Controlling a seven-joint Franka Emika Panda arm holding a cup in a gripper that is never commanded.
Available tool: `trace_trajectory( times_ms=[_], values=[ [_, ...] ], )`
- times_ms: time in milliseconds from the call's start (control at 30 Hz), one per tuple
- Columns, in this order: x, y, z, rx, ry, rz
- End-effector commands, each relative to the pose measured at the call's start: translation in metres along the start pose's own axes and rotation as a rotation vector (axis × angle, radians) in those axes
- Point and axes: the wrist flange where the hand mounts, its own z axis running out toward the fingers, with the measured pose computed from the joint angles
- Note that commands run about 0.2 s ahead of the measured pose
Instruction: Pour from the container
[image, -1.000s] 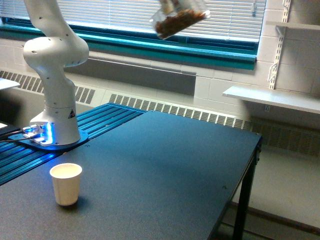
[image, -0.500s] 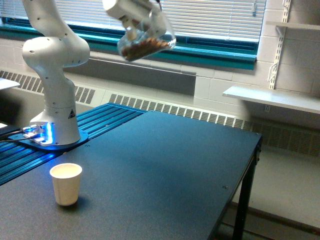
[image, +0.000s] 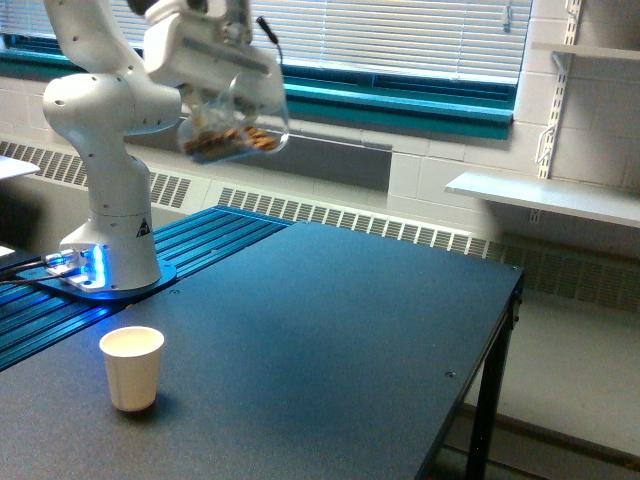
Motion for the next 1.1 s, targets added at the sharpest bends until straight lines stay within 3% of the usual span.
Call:
trace_trajectory(
  times_ms=[33, 567, 1100],
  values=[
    [-0.011, 0.030, 0.014, -0.025, -0.020, 0.045],
    [-0.050, 0.093, 0.049, -0.088, -0.104, 0.116],
    [-0.080, 0.121, 0.077, -0.109, -0.183, 0.142]
  ],
)
